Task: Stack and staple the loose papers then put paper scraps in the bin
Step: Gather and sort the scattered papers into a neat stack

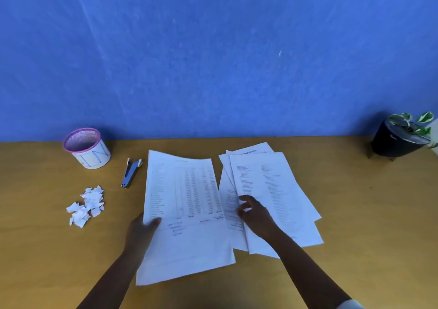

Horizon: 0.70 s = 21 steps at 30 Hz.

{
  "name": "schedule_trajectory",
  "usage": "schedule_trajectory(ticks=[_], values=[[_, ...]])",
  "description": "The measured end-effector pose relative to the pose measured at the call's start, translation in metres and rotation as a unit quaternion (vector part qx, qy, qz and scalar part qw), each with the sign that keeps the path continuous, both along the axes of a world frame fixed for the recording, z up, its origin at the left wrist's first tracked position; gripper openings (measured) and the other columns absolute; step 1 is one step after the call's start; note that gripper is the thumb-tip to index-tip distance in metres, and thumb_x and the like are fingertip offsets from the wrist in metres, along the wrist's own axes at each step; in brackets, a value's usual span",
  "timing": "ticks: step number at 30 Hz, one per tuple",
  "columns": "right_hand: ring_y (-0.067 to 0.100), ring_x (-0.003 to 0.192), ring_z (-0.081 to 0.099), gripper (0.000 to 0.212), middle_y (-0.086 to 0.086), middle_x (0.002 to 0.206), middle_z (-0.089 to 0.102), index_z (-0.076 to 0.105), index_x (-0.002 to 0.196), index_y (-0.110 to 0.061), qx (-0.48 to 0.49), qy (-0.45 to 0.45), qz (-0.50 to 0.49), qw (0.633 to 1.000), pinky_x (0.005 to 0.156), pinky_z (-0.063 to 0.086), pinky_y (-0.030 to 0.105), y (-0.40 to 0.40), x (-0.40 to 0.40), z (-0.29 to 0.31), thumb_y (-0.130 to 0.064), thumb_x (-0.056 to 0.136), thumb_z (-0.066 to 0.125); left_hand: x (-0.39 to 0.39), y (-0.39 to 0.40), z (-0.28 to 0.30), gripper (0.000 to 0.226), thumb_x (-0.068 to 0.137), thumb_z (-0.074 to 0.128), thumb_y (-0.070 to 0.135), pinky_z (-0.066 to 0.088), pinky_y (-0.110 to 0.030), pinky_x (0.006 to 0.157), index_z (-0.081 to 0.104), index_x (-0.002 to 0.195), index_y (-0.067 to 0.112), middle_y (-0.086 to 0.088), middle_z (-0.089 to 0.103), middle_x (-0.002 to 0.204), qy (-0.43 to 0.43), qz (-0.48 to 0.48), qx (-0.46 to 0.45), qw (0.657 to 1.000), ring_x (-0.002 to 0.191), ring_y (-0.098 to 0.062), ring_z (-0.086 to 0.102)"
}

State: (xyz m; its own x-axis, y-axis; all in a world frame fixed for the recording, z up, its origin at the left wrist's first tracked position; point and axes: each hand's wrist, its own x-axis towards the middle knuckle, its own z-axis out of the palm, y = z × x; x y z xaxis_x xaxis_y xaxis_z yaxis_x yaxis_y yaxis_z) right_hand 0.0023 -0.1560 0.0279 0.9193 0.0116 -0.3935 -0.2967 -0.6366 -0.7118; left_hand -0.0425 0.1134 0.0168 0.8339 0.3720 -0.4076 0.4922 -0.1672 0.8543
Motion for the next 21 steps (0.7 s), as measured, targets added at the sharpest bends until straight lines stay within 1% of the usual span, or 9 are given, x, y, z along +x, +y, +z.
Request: schedule_trajectory(ticks=[1, 2, 4, 5, 7, 9, 11, 14, 21], values=[[0.012, 0.089, 0.053, 0.036, 0.004, 0.116, 0.058, 0.05, 0.126, -0.017, -0.027, -0.019, -0.019, 0.999, 0.054, 0.037, 0.01, -0.008, 0.0, -0.002, -0.021, 0.09, 0.057, -0.003, 0.004, -0.004, 0.014, 0.087, 0.058, 0.018, 0.045, -0.029, 0.06, 0.055, 0.1, 0.012, -0.012, 0.061, 0.101, 0.011, -0.004, 0.006, 1.0, 0.08, -0.026, 0.057], [0.014, 0.089, 0.055, 0.035, 0.007, 0.118, 0.058, 0.051, 0.123, -0.016, -0.05, -0.041, -0.039, 0.997, 0.059, 0.04, 0.013, -0.018, -0.001, -0.005, -0.021, 0.089, 0.059, -0.005, 0.007, -0.008, 0.018, 0.087, 0.059, 0.018, 0.045, -0.03, 0.061, 0.056, 0.103, 0.01, -0.012, 0.062, 0.103, 0.02, -0.009, 0.009, 1.0, 0.082, -0.027, 0.058], [0.022, 0.096, 0.058, 0.038, 0.012, 0.118, 0.057, 0.053, 0.12, -0.015, -0.096, -0.077, -0.074, 0.99, 0.077, 0.047, 0.026, -0.039, -0.001, -0.01, -0.021, 0.085, 0.064, -0.008, 0.011, -0.012, 0.021, 0.086, 0.06, 0.019, 0.047, -0.03, 0.061, 0.055, 0.105, 0.011, -0.014, 0.063, 0.107, 0.025, -0.013, 0.013, 1.0, 0.084, -0.028, 0.06], [0.026, 0.104, 0.057, 0.042, 0.013, 0.12, 0.056, 0.052, 0.121, -0.015, -0.133, -0.081, -0.086, 0.984, 0.085, 0.046, 0.033, -0.049, 0.0, -0.012, -0.024, 0.083, 0.066, -0.009, 0.01, -0.012, 0.023, 0.086, 0.06, 0.019, 0.047, -0.029, 0.06, 0.055, 0.107, 0.01, -0.014, 0.063, 0.108, 0.021, -0.011, 0.015, 1.0, 0.084, -0.027, 0.059], [0.032, 0.118, 0.048, 0.052, 0.013, 0.127, 0.051, 0.048, 0.125, -0.017, -0.21, -0.057, -0.118, 0.969, 0.093, 0.042, 0.041, -0.068, 0.002, -0.012, -0.034, 0.081, 0.068, -0.007, 0.007, -0.012, 0.028, 0.086, 0.06, 0.016, 0.046, -0.029, 0.062, 0.053, 0.111, 0.006, -0.015, 0.061, 0.111, 0.013, -0.004, 0.025, 1.0, 0.086, -0.026, 0.057], [0.034, 0.125, 0.041, 0.063, 0.013, 0.135, 0.044, 0.044, 0.13, -0.018, -0.254, -0.027, -0.161, 0.953, 0.098, 0.038, 0.045, -0.084, 0.004, -0.011, -0.042, 0.078, 0.069, -0.005, 0.004, -0.011, 0.032, 0.086, 0.06, 0.016, 0.048, -0.034, 0.071, 0.051, 0.114, 0.004, -0.017, 0.06, 0.115, 0.012, -0.002, 0.036, 0.999, 0.088, -0.025, 0.056], [0.036, 0.127, 0.038, 0.073, 0.014, 0.138, 0.041, 0.039, 0.132, -0.016, -0.285, -0.007, -0.208, 0.936, 0.101, 0.035, 0.046, -0.099, 0.005, -0.013, -0.049, 0.075, 0.069, -0.002, 0.001, -0.011, 0.033, 0.086, 0.06, 0.015, 0.046, -0.037, 0.077, 0.051, 0.115, 0.002, -0.018, 0.059, 0.118, 0.016, 0.002, 0.04, 0.999, 0.092, -0.03, 0.057], [0.035, 0.128, 0.036, 0.084, 0.017, 0.138, 0.04, 0.035, 0.134, -0.011, -0.309, 0.042, -0.259, 0.914, 0.101, 0.034, 0.047, -0.115, 0.006, -0.016, -0.061, 0.073, 0.064, -0.001, -0.002, -0.013, 0.035, 0.086, 0.059, 0.013, 0.045, -0.038, 0.078, 0.05, 0.118, 0.0, -0.019, 0.058, 0.121, 0.021, 0.01, 0.047, 0.999, 0.102, -0.037, 0.057], [0.037, 0.126, 0.038, 0.083, 0.02, 0.135, 0.042, 0.038, 0.13, -0.006, -0.348, 0.052, -0.241, 0.905, 0.1, 0.034, 0.046, -0.117, 0.009, -0.018, -0.065, 0.076, 0.058, 0.0, -0.003, -0.019, 0.036, 0.085, 0.061, 0.017, 0.048, -0.043, 0.081, 0.05, 0.117, 0.004, -0.019, 0.059, 0.121, 0.027, 0.01, 0.069, 0.997, 0.102, -0.035, 0.058]])
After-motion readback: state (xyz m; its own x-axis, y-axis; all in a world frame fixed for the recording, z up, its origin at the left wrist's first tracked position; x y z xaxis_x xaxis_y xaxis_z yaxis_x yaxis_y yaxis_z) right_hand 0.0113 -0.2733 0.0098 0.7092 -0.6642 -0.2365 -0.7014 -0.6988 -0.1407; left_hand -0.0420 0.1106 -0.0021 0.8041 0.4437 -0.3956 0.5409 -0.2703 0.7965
